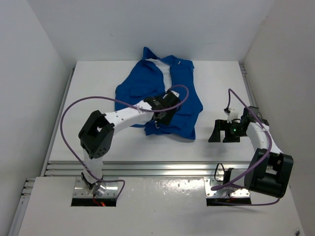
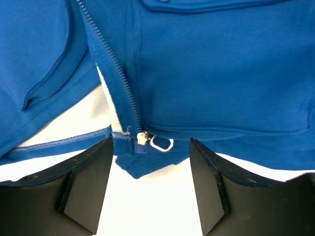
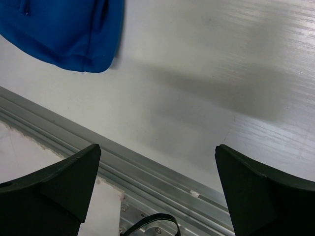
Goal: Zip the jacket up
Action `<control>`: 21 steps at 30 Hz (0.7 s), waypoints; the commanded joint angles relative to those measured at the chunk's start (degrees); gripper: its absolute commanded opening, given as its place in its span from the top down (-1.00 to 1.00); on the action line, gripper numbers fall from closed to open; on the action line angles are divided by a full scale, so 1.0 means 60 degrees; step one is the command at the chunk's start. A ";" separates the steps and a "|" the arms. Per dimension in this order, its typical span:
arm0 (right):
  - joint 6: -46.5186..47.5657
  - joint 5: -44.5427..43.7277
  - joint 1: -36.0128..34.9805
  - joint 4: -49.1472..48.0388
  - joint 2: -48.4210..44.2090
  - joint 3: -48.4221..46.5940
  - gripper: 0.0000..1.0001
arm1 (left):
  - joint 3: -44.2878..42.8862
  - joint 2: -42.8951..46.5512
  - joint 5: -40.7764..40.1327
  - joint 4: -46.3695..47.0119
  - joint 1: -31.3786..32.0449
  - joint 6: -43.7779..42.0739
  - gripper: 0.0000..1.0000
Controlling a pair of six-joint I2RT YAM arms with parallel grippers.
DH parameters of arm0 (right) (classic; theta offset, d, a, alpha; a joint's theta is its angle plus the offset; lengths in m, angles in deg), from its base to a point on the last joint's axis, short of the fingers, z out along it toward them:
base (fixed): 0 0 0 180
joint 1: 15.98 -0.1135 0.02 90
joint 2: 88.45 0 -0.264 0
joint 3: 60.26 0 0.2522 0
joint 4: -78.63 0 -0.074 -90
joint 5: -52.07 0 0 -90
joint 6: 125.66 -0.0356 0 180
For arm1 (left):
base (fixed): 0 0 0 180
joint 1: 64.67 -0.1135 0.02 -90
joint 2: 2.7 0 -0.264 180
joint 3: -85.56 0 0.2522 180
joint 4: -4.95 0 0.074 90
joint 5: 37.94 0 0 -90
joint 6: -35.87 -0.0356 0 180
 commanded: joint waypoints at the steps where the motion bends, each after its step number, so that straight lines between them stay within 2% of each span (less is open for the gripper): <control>1: -0.0085 0.0268 0.0036 -0.0031 -0.0062 -0.0256 -1.00 | -0.0473 -0.0356 -0.0532 0.0078 0.0021 0.0319 -0.37; 5: -0.0099 0.0283 0.0036 -0.0045 -0.0062 -0.0285 -1.00 | -0.0723 -0.0812 -0.1395 -0.0303 -0.0154 0.0540 -0.25; 11: -0.0129 0.0268 0.0050 -0.0074 -0.0121 -0.0285 -1.00 | -0.0928 -0.1148 -0.1485 -0.0405 -0.0667 0.0628 -0.16; 16: -0.0187 0.0297 0.0036 -0.0075 -0.0033 -0.0314 -1.00 | -0.0928 -0.0931 -0.1822 -0.0508 -0.0842 0.0628 -0.01; 19: -0.0202 0.0326 0.0050 -0.0118 -0.0004 -0.0314 -1.00 | -0.0798 -0.0637 -0.1223 -0.0508 -0.1032 0.0380 0.01; 20: -0.0216 0.0327 0.0050 -0.0118 0.0011 -0.0329 -1.00 | -0.0709 -0.0390 -0.0989 -0.0508 -0.1164 0.0161 0.07; 21: -0.0217 0.0341 0.0050 -0.0118 0.0025 -0.0344 -1.00 | -0.0520 -0.0286 -0.0247 -0.0421 -0.1339 0.0000 0.23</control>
